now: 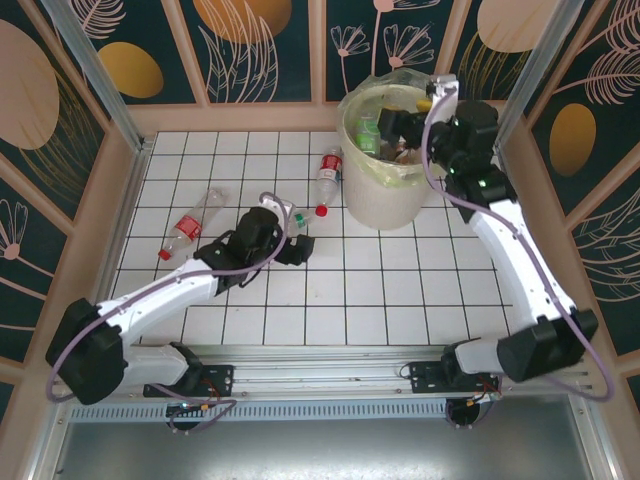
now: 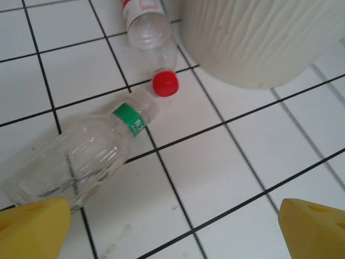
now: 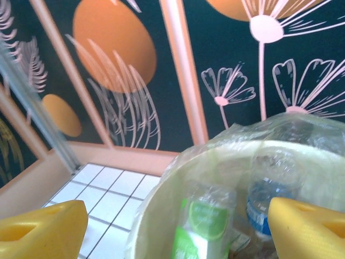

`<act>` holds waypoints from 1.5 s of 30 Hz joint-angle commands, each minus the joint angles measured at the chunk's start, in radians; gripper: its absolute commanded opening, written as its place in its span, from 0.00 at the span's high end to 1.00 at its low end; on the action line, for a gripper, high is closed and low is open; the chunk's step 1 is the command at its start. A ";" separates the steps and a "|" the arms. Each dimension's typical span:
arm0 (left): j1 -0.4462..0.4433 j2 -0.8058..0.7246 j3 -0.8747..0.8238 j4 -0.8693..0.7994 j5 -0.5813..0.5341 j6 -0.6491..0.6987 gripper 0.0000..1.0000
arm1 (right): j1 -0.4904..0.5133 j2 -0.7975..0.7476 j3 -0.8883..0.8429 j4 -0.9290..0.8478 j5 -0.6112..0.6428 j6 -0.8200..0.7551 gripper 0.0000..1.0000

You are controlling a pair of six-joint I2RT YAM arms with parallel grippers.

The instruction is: Put the plastic bottles in the bin

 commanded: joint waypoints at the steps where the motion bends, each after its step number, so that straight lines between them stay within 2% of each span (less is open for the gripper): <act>1: 0.042 0.077 0.105 -0.143 -0.019 0.110 0.01 | -0.002 -0.097 -0.102 -0.046 -0.123 0.011 0.12; 7: 0.135 0.228 0.265 -0.291 0.015 0.216 0.01 | 0.000 -0.270 -0.306 -0.036 -0.237 0.089 0.12; 15: 0.213 0.430 0.388 -0.380 0.119 0.352 0.01 | 0.001 -0.386 -0.436 -0.078 -0.280 0.123 0.11; 24: 0.232 0.557 0.423 -0.395 0.043 0.372 0.01 | 0.001 -0.450 -0.521 -0.105 -0.286 0.143 0.11; 30: 0.232 0.587 0.428 -0.399 0.069 0.345 0.11 | 0.001 -0.451 -0.538 -0.099 -0.292 0.153 0.11; 38: 0.232 0.572 0.401 -0.386 0.109 0.292 0.45 | 0.006 -0.460 -0.567 -0.082 -0.307 0.175 0.12; 41: 0.232 0.529 0.377 -0.358 0.149 0.257 0.46 | 0.011 -0.467 -0.588 -0.063 -0.314 0.209 0.12; 45: 0.232 0.406 0.292 -0.231 0.328 0.162 0.47 | 0.016 -0.476 -0.634 0.020 -0.322 0.330 0.13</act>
